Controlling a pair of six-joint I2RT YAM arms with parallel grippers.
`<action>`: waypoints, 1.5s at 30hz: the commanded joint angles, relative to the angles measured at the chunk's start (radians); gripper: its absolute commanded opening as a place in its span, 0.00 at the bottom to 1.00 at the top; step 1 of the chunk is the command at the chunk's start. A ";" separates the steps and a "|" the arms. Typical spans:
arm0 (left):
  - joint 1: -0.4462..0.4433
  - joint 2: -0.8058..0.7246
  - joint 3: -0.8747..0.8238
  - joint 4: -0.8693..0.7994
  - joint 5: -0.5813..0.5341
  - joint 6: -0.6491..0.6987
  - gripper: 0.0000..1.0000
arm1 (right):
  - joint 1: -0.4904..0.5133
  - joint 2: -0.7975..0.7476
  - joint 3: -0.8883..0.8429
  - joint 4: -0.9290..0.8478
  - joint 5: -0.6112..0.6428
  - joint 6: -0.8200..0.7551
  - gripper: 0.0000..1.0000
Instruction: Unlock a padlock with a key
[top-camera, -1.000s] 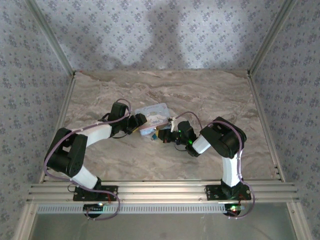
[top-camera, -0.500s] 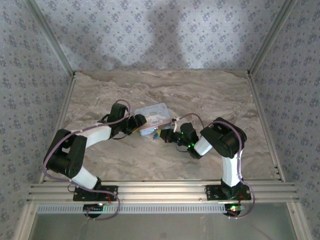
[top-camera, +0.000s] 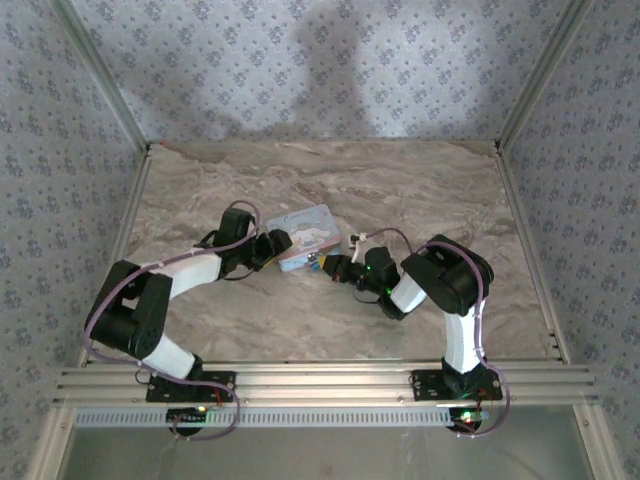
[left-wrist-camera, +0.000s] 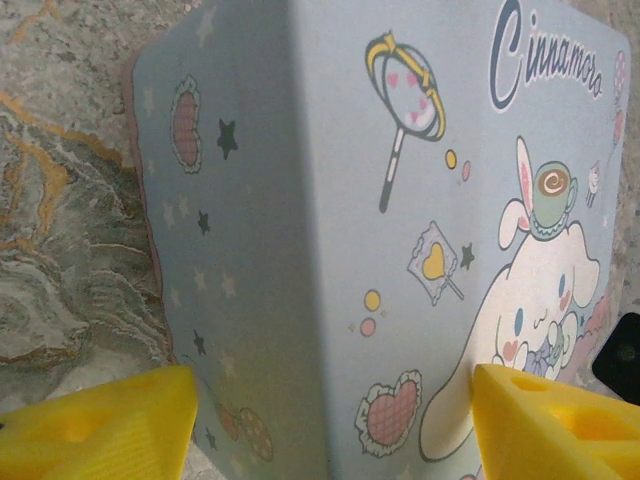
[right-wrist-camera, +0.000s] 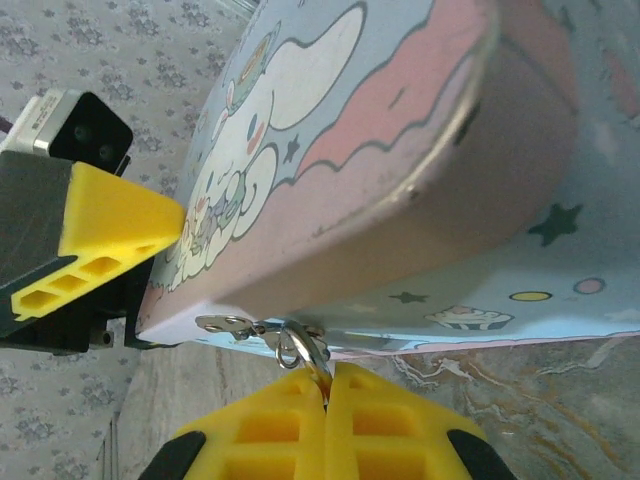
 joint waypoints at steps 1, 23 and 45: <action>-0.010 -0.012 -0.028 -0.136 -0.026 0.008 0.73 | -0.010 -0.009 -0.016 0.042 0.045 0.004 0.00; 0.051 -0.396 0.035 -0.378 -0.276 0.220 0.91 | -0.023 -0.595 -0.046 -0.715 0.034 -0.323 0.00; 0.106 -0.808 -0.104 -0.338 -0.456 0.290 0.98 | -0.066 -1.028 0.217 -1.859 -0.085 -0.538 0.00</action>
